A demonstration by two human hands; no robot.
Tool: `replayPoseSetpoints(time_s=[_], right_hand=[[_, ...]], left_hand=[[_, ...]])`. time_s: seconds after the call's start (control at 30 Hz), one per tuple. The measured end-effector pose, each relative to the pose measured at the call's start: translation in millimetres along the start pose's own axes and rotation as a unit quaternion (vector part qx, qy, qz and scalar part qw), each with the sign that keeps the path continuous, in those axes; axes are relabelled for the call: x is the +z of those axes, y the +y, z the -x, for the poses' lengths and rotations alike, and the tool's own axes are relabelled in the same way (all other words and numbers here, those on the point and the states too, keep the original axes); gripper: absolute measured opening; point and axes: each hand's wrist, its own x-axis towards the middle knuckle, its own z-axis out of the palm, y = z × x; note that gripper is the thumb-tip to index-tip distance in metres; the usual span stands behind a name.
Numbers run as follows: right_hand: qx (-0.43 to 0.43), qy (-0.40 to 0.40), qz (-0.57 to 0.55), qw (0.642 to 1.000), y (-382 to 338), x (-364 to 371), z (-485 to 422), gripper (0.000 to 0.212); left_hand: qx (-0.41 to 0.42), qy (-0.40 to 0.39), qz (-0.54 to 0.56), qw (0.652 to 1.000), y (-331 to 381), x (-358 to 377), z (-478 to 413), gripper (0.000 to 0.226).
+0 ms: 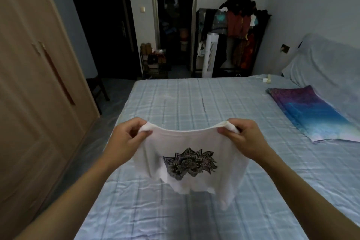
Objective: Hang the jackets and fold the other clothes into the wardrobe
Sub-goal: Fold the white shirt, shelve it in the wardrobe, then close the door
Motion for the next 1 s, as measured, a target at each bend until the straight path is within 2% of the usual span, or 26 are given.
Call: replayPoseSetpoints(time_s=[0.1,0.2,0.3,0.4,0.47,0.57,0.7,0.8,1.0], right_hand=[[0.026,0.009,-0.047,0.999,-23,-15,-19,0.024],[0.072,0.019,-0.085,0.994,-38,-24,-35,0.024],[0.136,0.035,-0.072,0.987,-43,-19,-60,0.027],[0.204,0.056,-0.022,0.977,-47,0,-96,0.029],[0.240,0.074,-0.027,0.968,-52,14,-113,0.030],[0.238,0.105,-0.062,0.964,-59,33,-124,0.030],[0.193,0.127,-0.105,0.967,-82,45,-118,0.037],[0.143,0.115,-0.147,0.972,-106,49,-108,0.024],[0.072,0.072,-0.214,0.972,-123,44,-96,0.019]], left_hand=[[-0.010,0.024,0.066,0.997,21,-11,-19,0.008],[-0.059,0.031,0.118,0.991,32,-18,-36,0.009],[-0.133,0.057,0.093,0.985,35,-14,-63,0.010],[-0.221,0.134,0.030,0.966,39,2,-97,0.016],[-0.250,0.180,0.012,0.951,47,13,-110,0.015],[-0.209,0.222,0.025,0.952,65,25,-114,0.019],[-0.127,0.209,0.012,0.970,94,32,-103,0.014],[-0.097,0.207,0.018,0.973,111,39,-95,0.015],[-0.069,0.157,0.105,0.980,136,44,-76,0.013]])
